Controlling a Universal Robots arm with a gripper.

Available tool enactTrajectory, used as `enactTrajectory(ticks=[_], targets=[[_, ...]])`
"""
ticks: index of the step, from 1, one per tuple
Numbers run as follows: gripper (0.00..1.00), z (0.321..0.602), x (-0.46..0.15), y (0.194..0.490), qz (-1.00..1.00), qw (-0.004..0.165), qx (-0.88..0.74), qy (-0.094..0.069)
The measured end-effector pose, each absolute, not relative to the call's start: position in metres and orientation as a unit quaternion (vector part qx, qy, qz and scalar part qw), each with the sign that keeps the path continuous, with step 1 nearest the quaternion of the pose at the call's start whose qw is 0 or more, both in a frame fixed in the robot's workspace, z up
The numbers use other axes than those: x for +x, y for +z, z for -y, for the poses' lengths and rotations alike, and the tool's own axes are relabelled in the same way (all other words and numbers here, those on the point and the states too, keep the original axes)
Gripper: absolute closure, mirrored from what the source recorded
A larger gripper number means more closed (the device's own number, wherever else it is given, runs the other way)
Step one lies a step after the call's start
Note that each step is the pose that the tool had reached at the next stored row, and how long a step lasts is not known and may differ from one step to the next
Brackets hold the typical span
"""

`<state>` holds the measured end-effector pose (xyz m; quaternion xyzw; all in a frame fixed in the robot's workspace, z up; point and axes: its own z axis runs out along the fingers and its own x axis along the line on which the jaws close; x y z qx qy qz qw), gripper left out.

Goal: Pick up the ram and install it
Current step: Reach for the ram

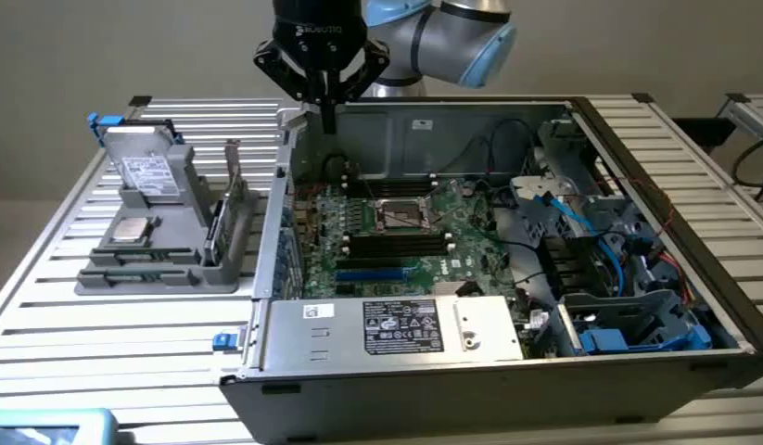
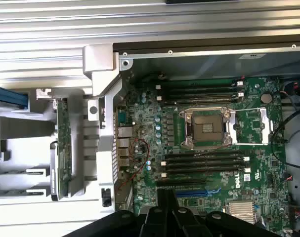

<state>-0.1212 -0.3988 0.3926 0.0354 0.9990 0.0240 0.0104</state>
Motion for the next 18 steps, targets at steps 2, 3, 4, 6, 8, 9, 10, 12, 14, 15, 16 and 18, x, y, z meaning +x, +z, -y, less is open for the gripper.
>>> enactTrajectory(ticks=[2,3,4,6,8,9,10,12,14,15,16,18], targets=[[0.89,0.3988,-0.1212,0.3926,-0.999,0.010,0.035,0.024],[0.89,0.3988,-0.1212,0.3926,-0.999,0.010,0.035,0.024],[0.89,0.3988,-0.1212,0.3926,-0.999,0.010,0.035,0.024],[0.89,0.3988,-0.1212,0.3926,-0.999,0.010,0.035,0.024],[0.89,0.3988,-0.1212,0.3926,-0.999,0.010,0.035,0.024],[0.89,0.3988,-0.1212,0.3926,-0.999,0.010,0.035,0.024],[0.89,0.3988,-0.1212,0.3926,-0.999,0.010,0.035,0.024],[0.89,0.3988,-0.1212,0.3926,-0.999,0.010,0.035,0.024],[0.89,0.3989,-0.1217,0.3924,-0.999,0.010,0.035,0.024],[0.89,0.3997,-0.1230,0.3922,-0.999,0.011,0.035,0.024],[0.89,0.4009,-0.1244,0.3920,-0.999,0.011,0.035,0.024],[0.89,0.4033,-0.1283,0.3913,-0.999,0.011,0.035,0.024]])
